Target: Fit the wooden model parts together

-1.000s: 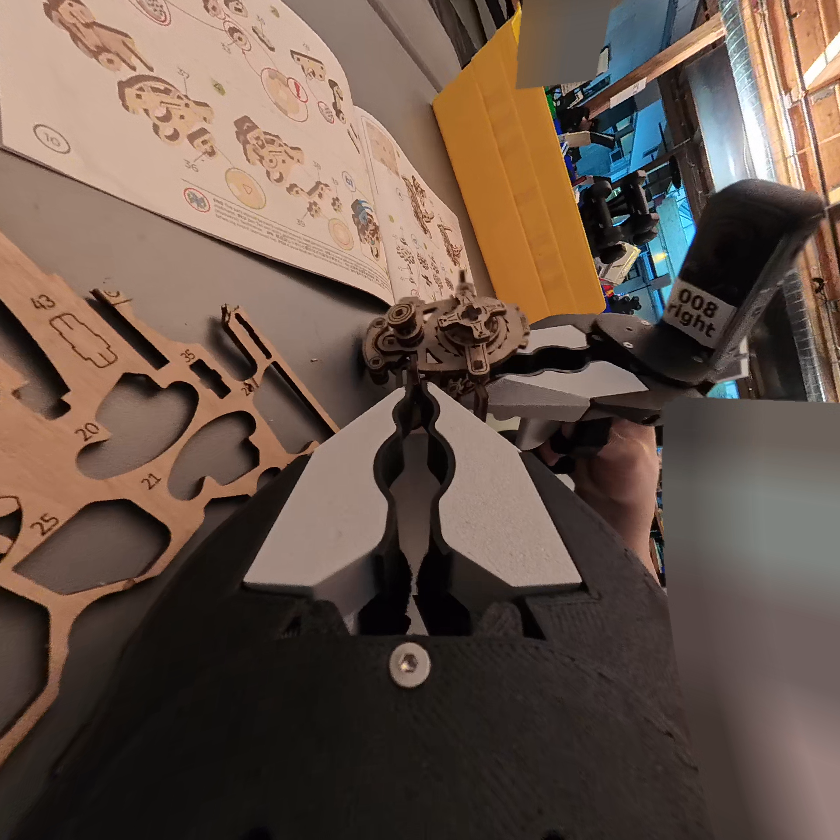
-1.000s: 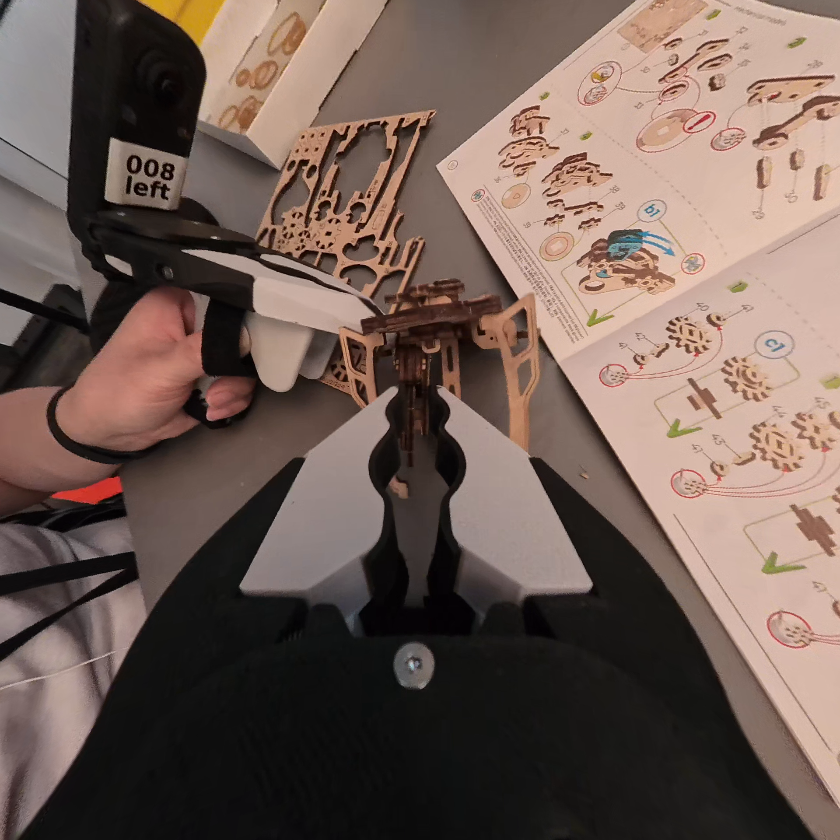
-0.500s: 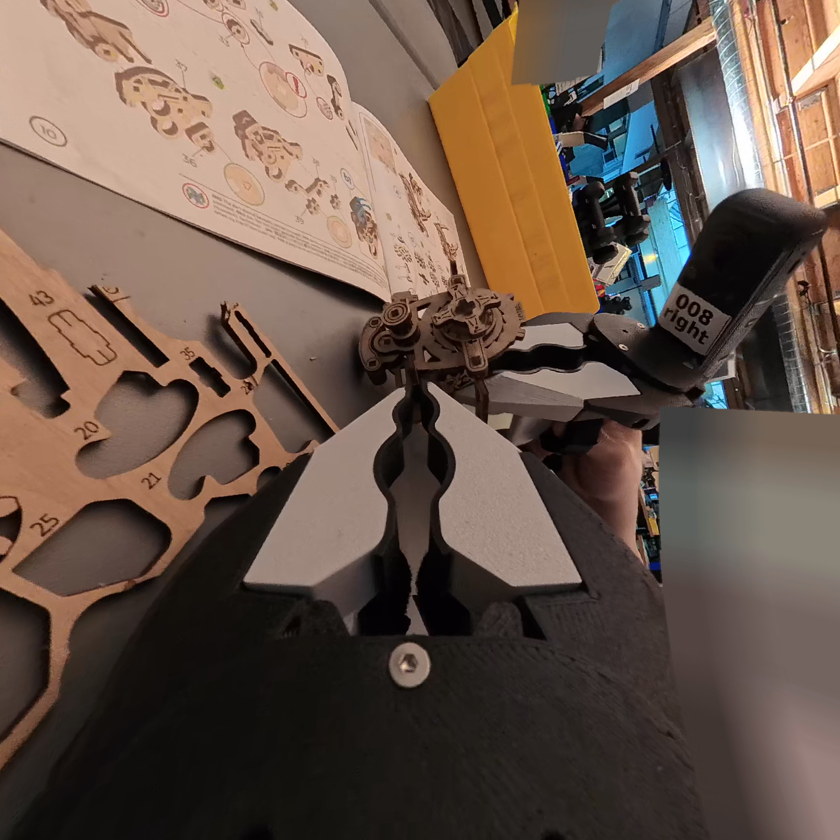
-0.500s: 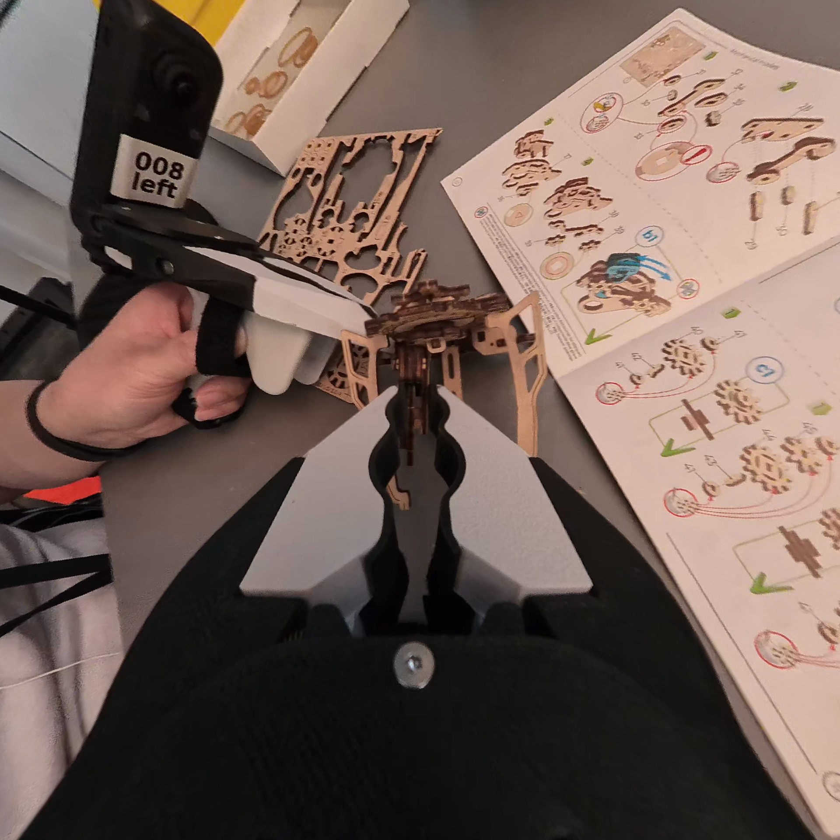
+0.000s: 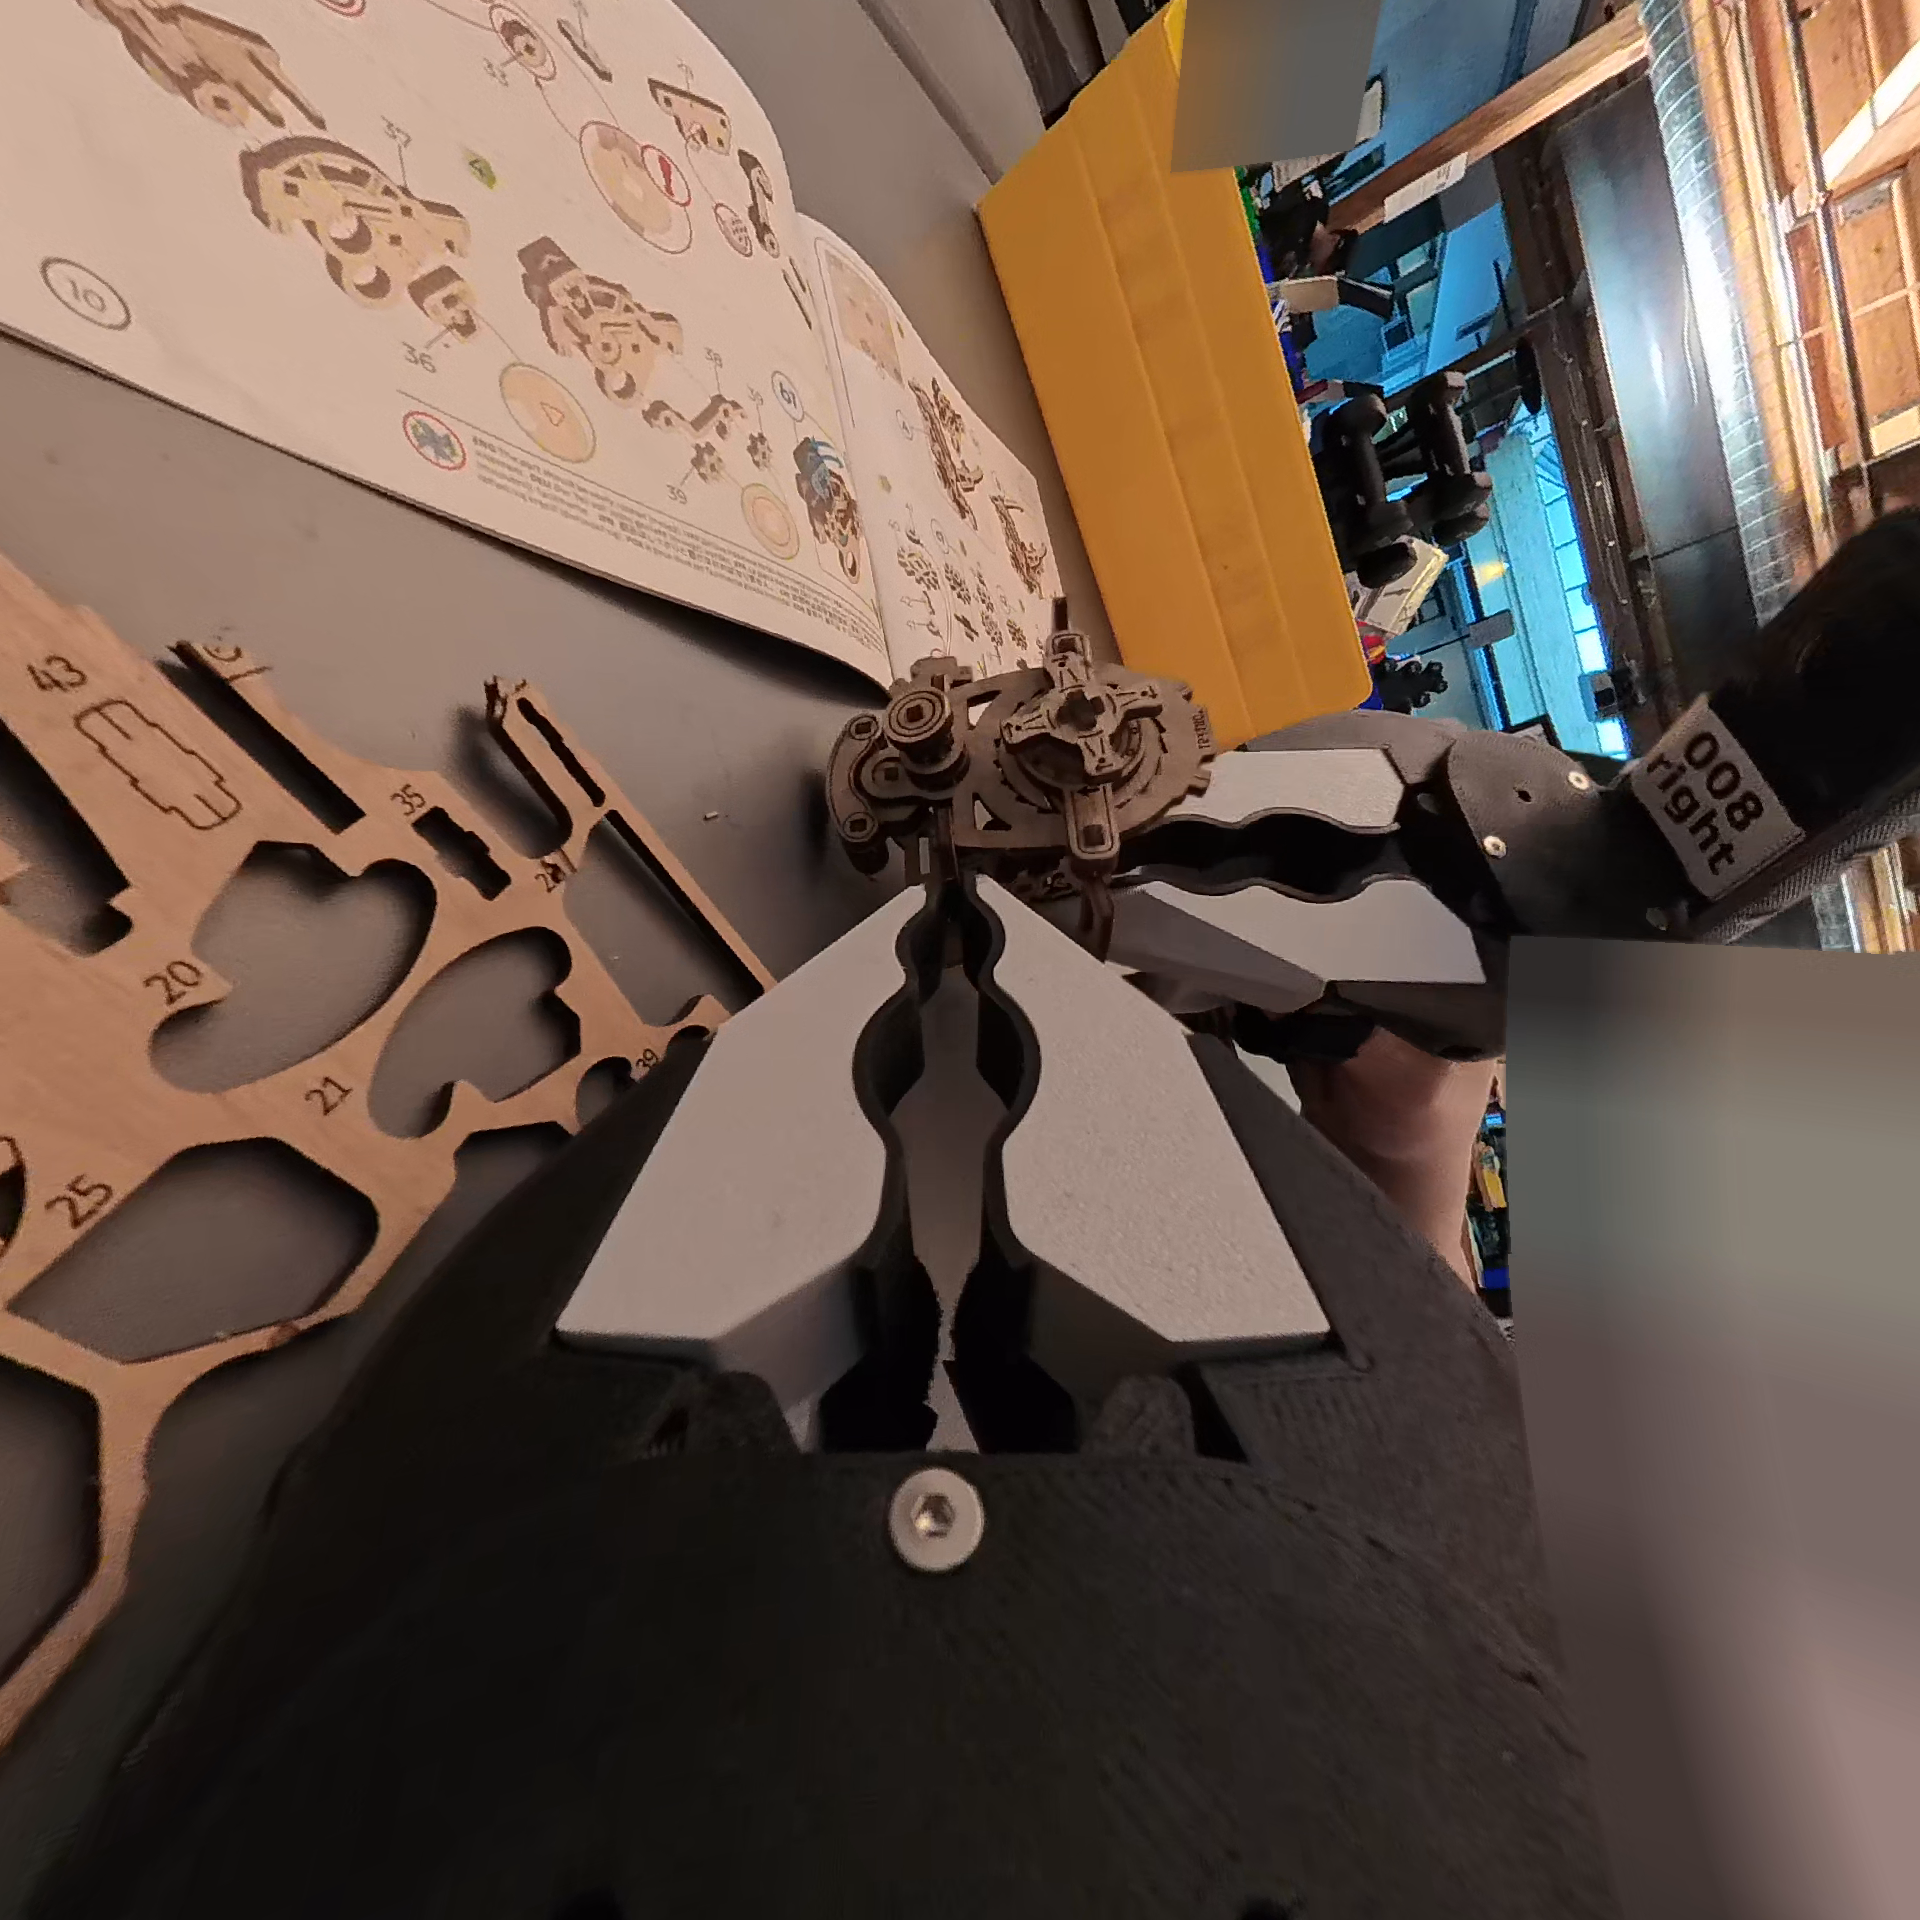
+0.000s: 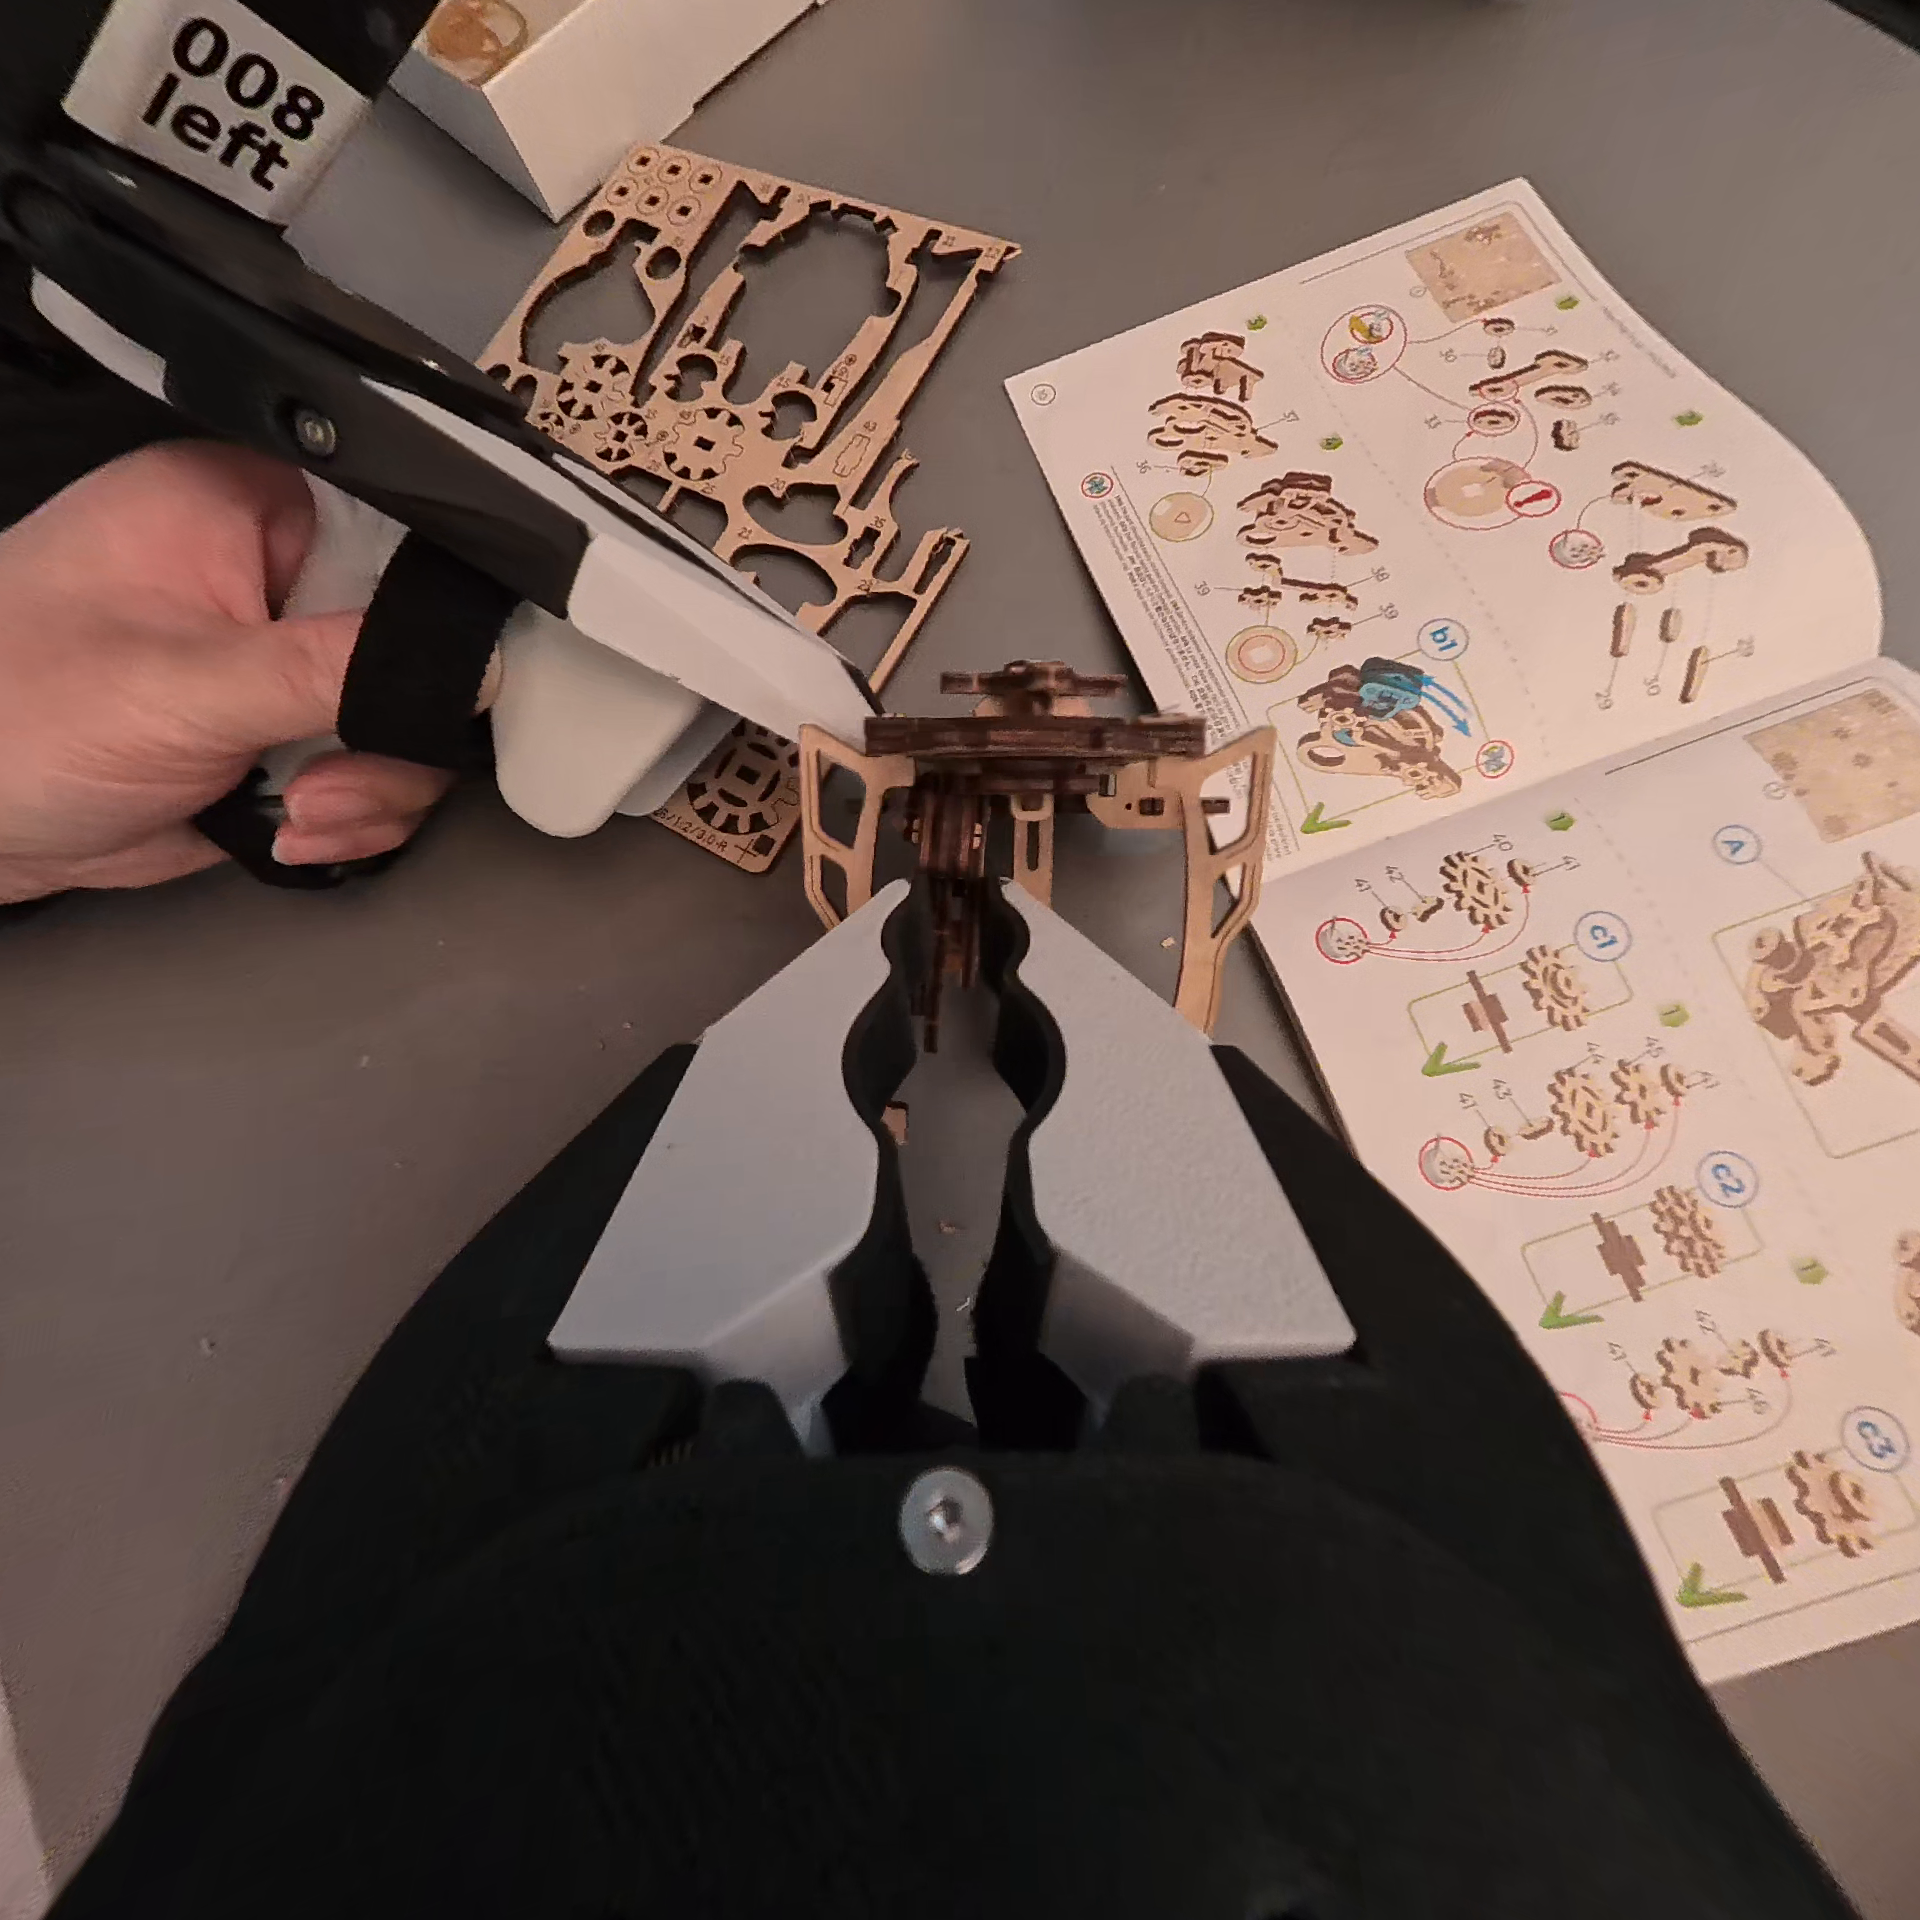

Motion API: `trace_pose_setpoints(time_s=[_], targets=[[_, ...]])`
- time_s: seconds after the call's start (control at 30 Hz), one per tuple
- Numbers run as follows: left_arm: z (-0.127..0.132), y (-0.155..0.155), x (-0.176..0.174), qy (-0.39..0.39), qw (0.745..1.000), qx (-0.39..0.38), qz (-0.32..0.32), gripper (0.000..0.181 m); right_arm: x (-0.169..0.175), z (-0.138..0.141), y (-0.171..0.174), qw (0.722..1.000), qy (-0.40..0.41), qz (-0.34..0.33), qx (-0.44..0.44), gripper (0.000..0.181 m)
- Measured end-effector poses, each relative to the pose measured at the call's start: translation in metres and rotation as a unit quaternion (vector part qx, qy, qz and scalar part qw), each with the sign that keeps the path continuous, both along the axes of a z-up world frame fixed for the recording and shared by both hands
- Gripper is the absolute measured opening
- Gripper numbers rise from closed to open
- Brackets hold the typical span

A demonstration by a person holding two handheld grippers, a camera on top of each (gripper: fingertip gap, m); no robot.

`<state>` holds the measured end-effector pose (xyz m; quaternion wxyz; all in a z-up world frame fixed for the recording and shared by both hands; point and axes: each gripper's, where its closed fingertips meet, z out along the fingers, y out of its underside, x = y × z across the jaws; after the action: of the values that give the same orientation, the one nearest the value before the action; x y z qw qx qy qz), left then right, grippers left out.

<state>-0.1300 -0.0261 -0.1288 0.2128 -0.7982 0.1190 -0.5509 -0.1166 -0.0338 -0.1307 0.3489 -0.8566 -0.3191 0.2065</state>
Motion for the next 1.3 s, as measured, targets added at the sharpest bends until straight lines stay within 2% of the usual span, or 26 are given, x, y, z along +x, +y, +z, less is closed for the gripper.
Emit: trace_pose_setpoints(time_s=[0.33,0.47,0.7,0.87,1.03,1.3], targets=[[0.001,0.002,-0.002,-0.024,0.999,-0.032,0.016,0.000,-0.002,0.000,0.001,0.998,-0.047,0.002,0.044,0.008],[0.001,0.003,-0.004,-0.004,1.000,-0.009,0.018,0.000,-0.004,0.000,0.002,0.996,-0.067,0.005,0.059,0.008],[0.001,0.007,-0.002,0.015,0.999,0.026,0.020,0.000,-0.001,0.001,0.005,0.998,-0.037,0.012,0.052,0.009],[0.003,0.008,-0.001,0.002,1.000,0.024,0.017,0.000,0.000,0.005,0.008,0.995,-0.053,0.010,0.079,0.009],[-0.001,0.008,0.001,0.026,0.999,0.034,0.011,0.001,0.001,0.003,0.009,0.995,-0.061,0.005,0.076,0.008],[0.005,0.003,0.009,-0.034,0.999,-0.029,-0.018,0.001,0.009,0.005,0.005,1.000,-0.010,0.001,0.027,0.007]])
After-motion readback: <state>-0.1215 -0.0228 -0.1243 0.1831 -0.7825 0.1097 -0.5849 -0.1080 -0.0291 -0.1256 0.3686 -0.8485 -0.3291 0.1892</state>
